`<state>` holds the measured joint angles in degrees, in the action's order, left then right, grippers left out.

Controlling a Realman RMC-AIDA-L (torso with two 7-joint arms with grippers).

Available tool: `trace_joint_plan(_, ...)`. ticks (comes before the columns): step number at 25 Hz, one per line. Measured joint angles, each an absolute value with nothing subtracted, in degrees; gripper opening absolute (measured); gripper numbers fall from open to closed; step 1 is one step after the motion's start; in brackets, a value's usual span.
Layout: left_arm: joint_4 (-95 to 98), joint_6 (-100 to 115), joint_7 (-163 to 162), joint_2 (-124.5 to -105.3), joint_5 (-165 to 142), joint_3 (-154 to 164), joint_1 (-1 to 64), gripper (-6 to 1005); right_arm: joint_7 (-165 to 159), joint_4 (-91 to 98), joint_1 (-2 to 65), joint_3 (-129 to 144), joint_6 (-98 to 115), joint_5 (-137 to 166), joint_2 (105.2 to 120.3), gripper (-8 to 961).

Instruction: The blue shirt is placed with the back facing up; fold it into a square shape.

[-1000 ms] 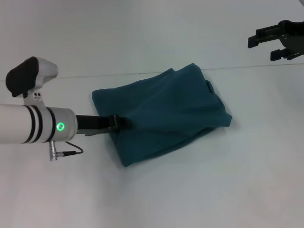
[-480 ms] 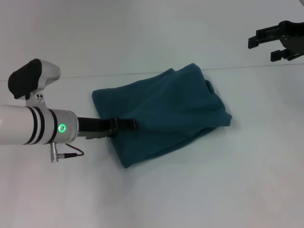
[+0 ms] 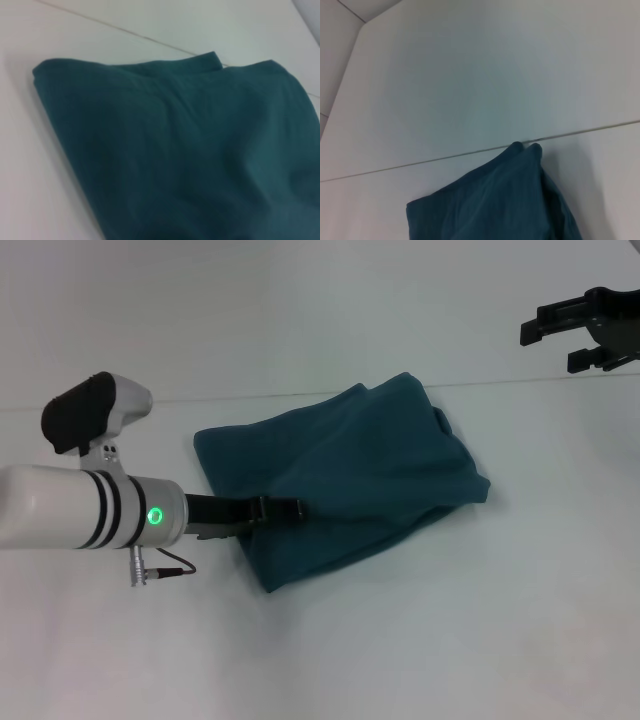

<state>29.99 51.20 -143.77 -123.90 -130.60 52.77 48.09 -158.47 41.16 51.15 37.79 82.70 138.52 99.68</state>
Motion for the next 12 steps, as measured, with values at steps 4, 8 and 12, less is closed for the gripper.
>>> trace_joint_plan(4,28.29,49.72,-143.61,-123.82,-130.66,52.81,49.04,892,-158.46,41.07,50.97,37.79,82.70,138.51,99.66,940)
trace_joint_plan(8,29.22,50.02,-143.45,-123.88,-130.44,52.87,48.52,862,-158.39,41.04,50.90,37.79,82.70,138.52,99.64,940)
trace_joint_plan(12,29.24,50.23,-143.44,-123.90,-130.27,53.38,48.54,761,-158.38,41.04,50.88,37.79,82.70,138.51,99.58,940)
